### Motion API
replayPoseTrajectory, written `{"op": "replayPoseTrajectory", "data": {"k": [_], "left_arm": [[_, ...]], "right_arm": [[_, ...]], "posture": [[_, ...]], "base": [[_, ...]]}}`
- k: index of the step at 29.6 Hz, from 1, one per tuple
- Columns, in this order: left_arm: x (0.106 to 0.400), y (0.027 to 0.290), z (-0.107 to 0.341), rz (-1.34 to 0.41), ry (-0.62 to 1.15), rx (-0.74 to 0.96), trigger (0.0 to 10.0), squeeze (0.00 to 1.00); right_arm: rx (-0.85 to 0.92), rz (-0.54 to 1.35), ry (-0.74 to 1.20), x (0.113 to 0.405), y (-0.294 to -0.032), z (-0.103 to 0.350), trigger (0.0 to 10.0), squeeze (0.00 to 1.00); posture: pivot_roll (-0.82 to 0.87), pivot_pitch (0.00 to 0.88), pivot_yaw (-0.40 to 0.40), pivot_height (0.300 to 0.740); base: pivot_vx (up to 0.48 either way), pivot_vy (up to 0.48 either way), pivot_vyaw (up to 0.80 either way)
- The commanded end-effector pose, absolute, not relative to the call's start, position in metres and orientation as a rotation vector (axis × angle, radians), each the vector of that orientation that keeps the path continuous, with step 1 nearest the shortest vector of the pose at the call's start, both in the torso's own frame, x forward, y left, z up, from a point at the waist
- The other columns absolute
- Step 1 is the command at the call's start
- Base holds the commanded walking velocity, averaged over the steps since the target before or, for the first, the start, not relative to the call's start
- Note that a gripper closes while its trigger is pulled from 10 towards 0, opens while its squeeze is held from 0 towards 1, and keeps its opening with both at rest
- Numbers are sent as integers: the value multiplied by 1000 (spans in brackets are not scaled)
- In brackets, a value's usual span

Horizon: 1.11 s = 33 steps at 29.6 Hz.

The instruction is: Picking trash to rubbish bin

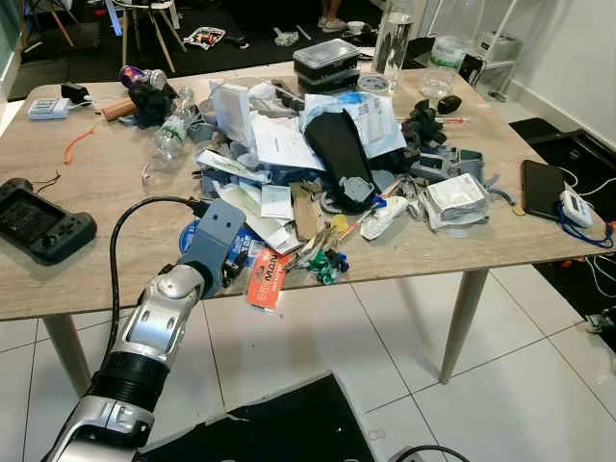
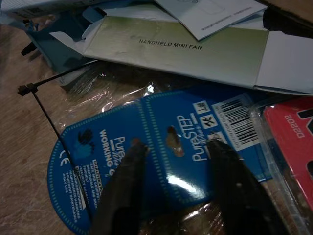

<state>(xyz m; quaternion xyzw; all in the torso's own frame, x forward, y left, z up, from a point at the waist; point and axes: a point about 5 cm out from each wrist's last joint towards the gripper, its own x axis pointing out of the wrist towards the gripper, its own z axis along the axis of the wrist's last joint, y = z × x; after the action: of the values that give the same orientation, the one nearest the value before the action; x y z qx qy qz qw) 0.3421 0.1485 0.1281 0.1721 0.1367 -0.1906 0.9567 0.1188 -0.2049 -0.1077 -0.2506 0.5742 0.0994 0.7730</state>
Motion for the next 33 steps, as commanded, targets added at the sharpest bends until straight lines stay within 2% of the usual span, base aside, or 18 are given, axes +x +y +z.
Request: {"op": "replayPoseTrajectory", "data": {"k": [1,9,11,12,13,14,15,19,23,24,33], "left_arm": [[339,145,122,-398,304,349,0,0],[343,145,130,-373,253,312,0,0],[346,142,141,-360,188,220,392,0],[349,141,153,-350,130,121,3686,0],[350,140,160,-344,92,55,3686,0],[351,140,167,-344,61,-2,4902,0],[351,140,172,-345,42,-52,10000,0],[352,151,193,-346,-22,-266,10000,0],[350,163,198,-331,-28,-310,10000,0],[348,168,199,-339,-20,-305,10000,1000],[317,208,189,-336,147,-367,10000,1000]], "right_arm": [[-533,208,1273,109,-208,-110,10000,0],[-530,211,1275,107,-204,-111,10000,0],[-528,213,1275,107,-202,-112,10000,0],[-528,214,1275,106,-202,-112,10000,0],[-528,214,1275,106,-202,-112,10000,0],[-528,215,1275,106,-202,-112,10000,0],[-528,214,1275,106,-202,-112,10000,0],[-528,213,1277,105,-204,-112,10000,0],[-531,213,1281,104,-207,-112,10000,0],[-532,213,1282,103,-207,-112,10000,0],[-537,215,1281,107,-211,-110,10000,0]], "posture": [[10,133,13,740],[10,133,13,740],[10,133,13,740],[10,133,13,740],[10,133,13,740],[10,133,13,740],[10,133,13,740],[13,140,12,740],[13,140,12,740],[13,140,12,740],[37,156,17,740]], "base": [[0,0,0],[0,0,0],[0,0,0],[0,0,0],[0,0,0],[0,0,0],[0,0,0],[0,0,0],[0,0,0],[0,0,0],[0,0,0]]}}
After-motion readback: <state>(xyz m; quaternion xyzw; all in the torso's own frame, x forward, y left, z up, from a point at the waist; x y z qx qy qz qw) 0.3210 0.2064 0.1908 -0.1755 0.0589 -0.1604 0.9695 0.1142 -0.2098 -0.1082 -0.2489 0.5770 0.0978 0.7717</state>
